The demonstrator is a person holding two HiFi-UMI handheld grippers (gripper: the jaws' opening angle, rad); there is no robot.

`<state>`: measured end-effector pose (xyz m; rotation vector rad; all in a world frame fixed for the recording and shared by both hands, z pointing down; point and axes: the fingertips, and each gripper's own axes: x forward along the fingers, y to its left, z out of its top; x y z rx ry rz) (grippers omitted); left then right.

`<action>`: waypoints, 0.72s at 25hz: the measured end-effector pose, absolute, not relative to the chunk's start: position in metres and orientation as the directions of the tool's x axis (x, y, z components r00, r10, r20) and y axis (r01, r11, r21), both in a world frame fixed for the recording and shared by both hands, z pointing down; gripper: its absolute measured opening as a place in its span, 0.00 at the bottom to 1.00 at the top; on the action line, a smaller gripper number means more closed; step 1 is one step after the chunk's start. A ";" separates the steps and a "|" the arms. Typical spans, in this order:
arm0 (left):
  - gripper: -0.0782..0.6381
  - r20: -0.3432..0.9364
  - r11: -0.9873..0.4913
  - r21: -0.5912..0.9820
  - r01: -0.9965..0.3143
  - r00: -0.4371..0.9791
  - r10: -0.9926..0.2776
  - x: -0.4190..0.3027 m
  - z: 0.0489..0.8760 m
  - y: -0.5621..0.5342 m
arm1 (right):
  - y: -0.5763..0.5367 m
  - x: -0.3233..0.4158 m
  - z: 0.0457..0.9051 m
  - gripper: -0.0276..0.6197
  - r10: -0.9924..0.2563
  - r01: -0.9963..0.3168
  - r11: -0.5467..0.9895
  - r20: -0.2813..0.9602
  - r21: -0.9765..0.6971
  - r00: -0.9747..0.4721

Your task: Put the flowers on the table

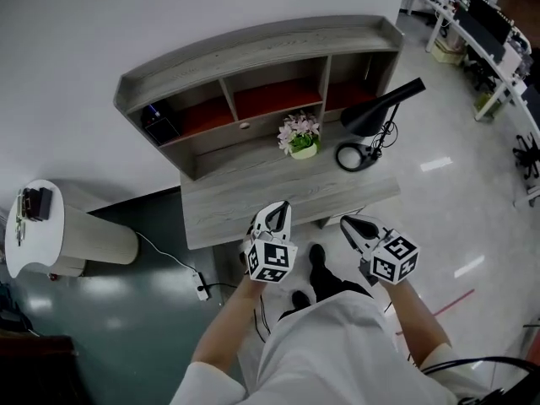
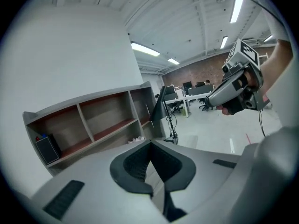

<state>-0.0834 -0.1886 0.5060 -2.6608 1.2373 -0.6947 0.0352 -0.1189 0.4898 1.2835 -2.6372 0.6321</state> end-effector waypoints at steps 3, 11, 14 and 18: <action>0.12 0.367 -0.669 -0.230 -0.707 0.574 -0.732 -0.086 0.505 -0.164 | -0.101 0.034 0.486 0.07 -0.728 -0.785 0.542 0.300 -0.299 -0.617; 0.12 0.315 -0.632 0.030 -0.774 0.608 -0.729 -0.093 0.486 -0.114 | -0.076 0.040 0.478 0.07 -0.747 -0.794 0.533 0.278 -0.292 -0.603; 0.12 0.263 -0.610 0.128 -0.782 0.620 -0.740 -0.093 0.471 -0.099 | -0.074 0.046 0.475 0.07 -0.745 -0.787 0.541 0.267 -0.296 -0.612; 0.12 0.229 -0.570 0.186 -0.800 0.600 -0.767 -0.091 0.461 -0.083 | -0.072 0.057 0.471 0.07 -0.734 -0.772 0.559 0.251 -0.304 -0.631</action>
